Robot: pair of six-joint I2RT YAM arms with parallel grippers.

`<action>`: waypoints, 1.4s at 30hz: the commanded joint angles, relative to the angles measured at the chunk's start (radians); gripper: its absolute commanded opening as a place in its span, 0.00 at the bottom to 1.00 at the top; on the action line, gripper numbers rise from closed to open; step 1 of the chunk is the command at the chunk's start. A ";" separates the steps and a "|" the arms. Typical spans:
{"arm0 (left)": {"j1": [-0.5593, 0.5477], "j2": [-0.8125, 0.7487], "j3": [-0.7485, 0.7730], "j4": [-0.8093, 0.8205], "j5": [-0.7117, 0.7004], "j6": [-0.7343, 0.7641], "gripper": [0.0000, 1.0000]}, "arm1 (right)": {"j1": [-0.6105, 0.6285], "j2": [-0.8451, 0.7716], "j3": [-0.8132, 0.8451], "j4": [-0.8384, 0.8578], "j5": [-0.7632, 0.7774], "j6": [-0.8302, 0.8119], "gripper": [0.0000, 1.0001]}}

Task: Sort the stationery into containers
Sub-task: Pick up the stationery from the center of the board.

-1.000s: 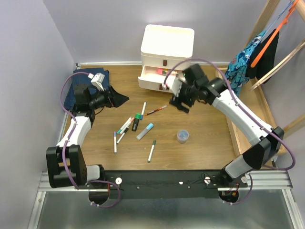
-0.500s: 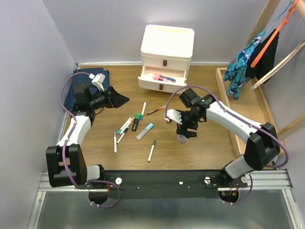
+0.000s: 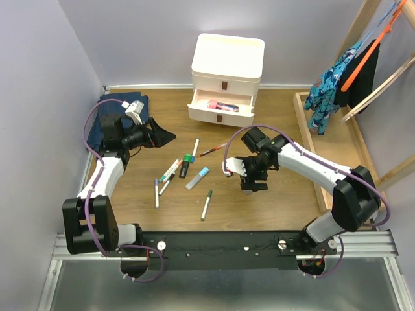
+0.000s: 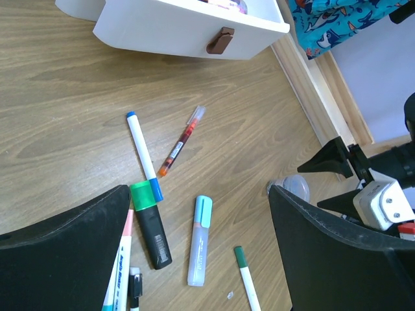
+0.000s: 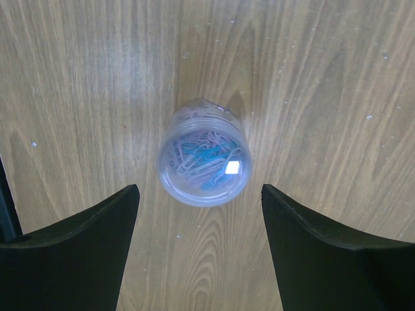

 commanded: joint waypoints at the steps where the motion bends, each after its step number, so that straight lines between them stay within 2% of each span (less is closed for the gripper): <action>1: 0.003 0.010 0.023 -0.005 0.001 0.015 0.97 | 0.011 0.022 -0.004 0.032 -0.022 -0.028 0.84; 18: 0.005 0.019 0.014 0.005 0.001 0.012 0.97 | 0.022 0.087 -0.005 0.063 -0.024 -0.008 0.82; 21: 0.006 0.022 0.012 0.010 0.001 0.011 0.97 | 0.022 0.088 -0.007 0.071 -0.024 0.000 0.76; 27: 0.005 0.025 0.009 0.015 0.003 0.006 0.97 | 0.022 0.102 0.006 0.068 -0.022 0.020 0.56; 30: 0.006 0.025 0.009 0.019 0.003 0.003 0.97 | 0.022 0.102 0.030 0.051 -0.024 0.040 0.53; 35: 0.006 0.027 0.008 0.031 0.006 -0.002 0.97 | 0.023 0.075 0.151 -0.010 -0.027 0.090 0.51; 42: 0.008 0.036 0.006 0.073 0.010 -0.026 0.97 | 0.019 0.157 0.482 -0.044 0.028 0.182 0.51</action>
